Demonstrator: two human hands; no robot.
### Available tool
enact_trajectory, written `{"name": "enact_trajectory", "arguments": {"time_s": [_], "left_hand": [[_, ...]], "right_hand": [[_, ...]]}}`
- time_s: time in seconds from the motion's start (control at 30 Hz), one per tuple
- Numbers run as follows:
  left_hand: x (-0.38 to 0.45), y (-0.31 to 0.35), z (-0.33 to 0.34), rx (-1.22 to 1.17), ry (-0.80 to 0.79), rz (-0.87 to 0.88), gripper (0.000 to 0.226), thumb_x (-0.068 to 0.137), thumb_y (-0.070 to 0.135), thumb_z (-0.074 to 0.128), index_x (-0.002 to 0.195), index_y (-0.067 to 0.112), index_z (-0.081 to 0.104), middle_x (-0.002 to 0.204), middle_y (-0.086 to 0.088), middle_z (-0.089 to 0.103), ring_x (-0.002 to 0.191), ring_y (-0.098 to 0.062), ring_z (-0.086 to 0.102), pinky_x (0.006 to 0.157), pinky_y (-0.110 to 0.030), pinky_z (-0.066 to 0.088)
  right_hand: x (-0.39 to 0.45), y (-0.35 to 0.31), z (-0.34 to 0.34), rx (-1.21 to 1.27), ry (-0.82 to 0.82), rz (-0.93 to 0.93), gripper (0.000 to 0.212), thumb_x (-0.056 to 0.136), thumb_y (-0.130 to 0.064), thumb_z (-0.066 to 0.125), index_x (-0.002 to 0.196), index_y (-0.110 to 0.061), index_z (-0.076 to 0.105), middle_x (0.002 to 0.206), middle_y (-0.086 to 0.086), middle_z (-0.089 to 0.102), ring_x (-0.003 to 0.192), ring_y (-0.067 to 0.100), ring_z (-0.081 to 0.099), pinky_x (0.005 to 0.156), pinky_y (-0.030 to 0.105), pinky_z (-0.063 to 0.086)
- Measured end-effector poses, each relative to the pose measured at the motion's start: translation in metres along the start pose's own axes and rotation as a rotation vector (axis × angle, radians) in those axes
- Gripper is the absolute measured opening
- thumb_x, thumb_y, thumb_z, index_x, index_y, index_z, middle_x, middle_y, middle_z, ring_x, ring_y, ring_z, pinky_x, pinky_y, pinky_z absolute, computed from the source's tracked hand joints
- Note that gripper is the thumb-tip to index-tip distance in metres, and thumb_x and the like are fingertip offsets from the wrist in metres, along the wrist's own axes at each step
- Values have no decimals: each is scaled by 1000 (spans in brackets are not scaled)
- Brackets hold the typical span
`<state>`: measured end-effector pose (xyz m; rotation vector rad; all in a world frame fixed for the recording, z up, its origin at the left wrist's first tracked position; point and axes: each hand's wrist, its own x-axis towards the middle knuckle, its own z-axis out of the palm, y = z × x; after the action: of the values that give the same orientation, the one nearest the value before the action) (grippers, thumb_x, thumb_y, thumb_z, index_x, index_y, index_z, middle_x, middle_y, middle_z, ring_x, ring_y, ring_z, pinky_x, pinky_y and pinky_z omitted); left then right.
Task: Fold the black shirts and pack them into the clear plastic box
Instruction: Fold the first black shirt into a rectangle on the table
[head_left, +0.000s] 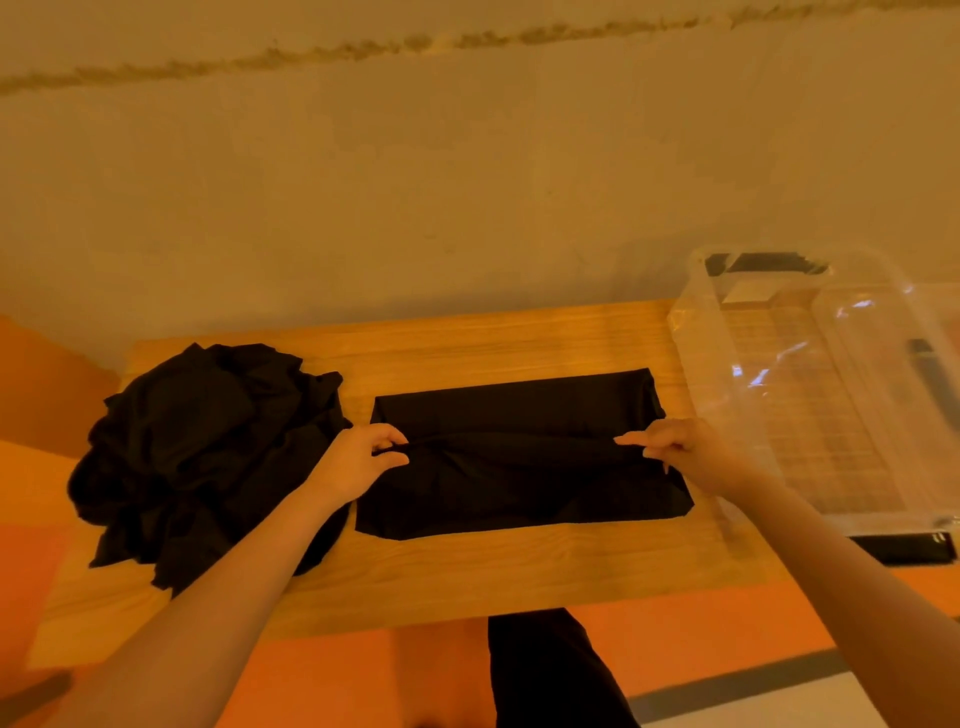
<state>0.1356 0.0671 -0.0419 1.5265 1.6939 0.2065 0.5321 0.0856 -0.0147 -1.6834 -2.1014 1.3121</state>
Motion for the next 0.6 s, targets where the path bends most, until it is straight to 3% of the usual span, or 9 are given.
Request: {"name": "enact_trajectory", "arguments": {"time_s": [0.1, 0.2, 0.33, 0.4, 0.47, 0.53, 0.6], "left_hand": [[-2, -7, -2, -23, 1, -26, 25, 85, 16, 65, 110, 16, 64, 112, -4, 62, 110, -18, 54, 95, -29, 40], [-4, -15, -8, -54, 30, -32, 18, 83, 14, 67, 98, 23, 64, 96, 1, 63, 98, -18, 59, 94, -36, 46], [-3, -18, -15, -73, 42, -36, 14, 84, 13, 65, 95, 22, 65, 90, 6, 62, 96, -15, 59, 90, -31, 46], [-1, -16, -16, -66, 36, -23, 14, 84, 13, 65, 98, 16, 67, 88, 9, 60, 96, -13, 57, 90, -26, 43], [-1, -12, -16, -57, 39, 2, 13, 85, 13, 64, 98, 14, 68, 86, 12, 58, 94, -11, 56, 89, -24, 41], [-1, -9, -17, -56, 50, 31, 10, 86, 14, 63, 95, 18, 67, 86, 15, 58, 92, -8, 55, 89, -24, 40], [-3, -8, -17, -52, 69, 54, 8, 88, 15, 61, 92, 21, 64, 85, 17, 57, 89, -5, 54, 86, -23, 39]], "right_hand": [[5, -1, -11, -76, -93, 25, 53, 91, -2, 52, 84, -52, 69, 77, -7, 59, 71, 17, 59, 68, 18, 48], [13, -3, -21, -159, -240, 87, 37, 93, -5, 50, 84, -36, 68, 85, -12, 57, 78, 14, 60, 70, 20, 49], [22, -6, -22, -364, -444, 168, 18, 91, -18, 56, 105, -21, 67, 94, -11, 55, 89, 13, 59, 78, 19, 47], [25, -5, -20, -490, -489, 183, 31, 82, -26, 68, 111, -15, 65, 90, -14, 50, 82, 5, 51, 71, 15, 41], [25, -4, -21, -581, -474, 150, 28, 79, -26, 70, 103, -14, 65, 83, -17, 43, 78, 3, 46, 66, 14, 36], [23, -2, -25, -607, -410, 111, 8, 82, -22, 67, 82, -19, 60, 79, -15, 41, 79, 7, 47, 69, 14, 35], [20, -5, -30, -566, -363, 96, 25, 85, -22, 64, 67, -30, 49, 78, -13, 43, 74, 3, 46, 71, 14, 36]]}}
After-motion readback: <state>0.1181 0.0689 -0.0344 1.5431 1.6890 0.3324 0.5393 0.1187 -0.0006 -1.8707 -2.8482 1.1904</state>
